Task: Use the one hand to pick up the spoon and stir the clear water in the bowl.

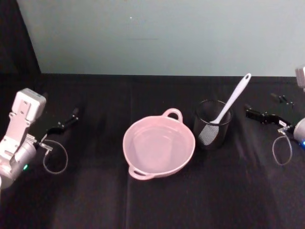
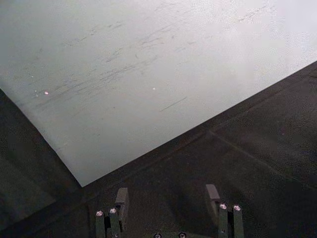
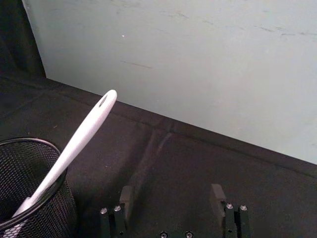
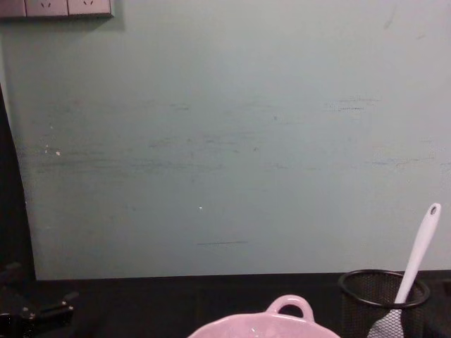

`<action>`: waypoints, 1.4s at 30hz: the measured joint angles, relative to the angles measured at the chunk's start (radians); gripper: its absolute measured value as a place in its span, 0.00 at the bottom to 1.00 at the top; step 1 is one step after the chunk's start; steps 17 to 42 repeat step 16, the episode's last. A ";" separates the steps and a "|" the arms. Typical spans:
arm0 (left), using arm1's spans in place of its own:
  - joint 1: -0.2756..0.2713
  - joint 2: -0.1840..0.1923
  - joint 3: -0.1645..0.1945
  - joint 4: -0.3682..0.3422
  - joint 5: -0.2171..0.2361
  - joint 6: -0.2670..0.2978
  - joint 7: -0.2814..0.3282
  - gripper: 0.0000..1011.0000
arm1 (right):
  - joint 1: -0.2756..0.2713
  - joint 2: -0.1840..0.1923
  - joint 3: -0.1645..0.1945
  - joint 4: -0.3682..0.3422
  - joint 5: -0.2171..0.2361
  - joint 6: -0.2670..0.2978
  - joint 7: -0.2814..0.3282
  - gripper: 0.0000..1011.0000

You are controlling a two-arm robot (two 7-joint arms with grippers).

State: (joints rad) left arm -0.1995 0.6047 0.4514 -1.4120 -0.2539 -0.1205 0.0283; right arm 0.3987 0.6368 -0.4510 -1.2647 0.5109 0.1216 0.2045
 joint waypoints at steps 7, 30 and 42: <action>0.000 0.000 0.000 0.000 0.000 0.000 0.000 1.00 | 0.000 0.001 -0.001 0.000 0.000 -0.001 0.000 0.99; 0.000 0.000 0.000 0.000 0.000 0.000 0.000 1.00 | 0.001 0.001 -0.002 -0.001 0.000 -0.002 0.000 0.99; 0.000 0.000 0.000 0.000 0.000 0.000 0.000 1.00 | 0.001 0.001 -0.002 -0.001 0.000 -0.002 0.000 0.99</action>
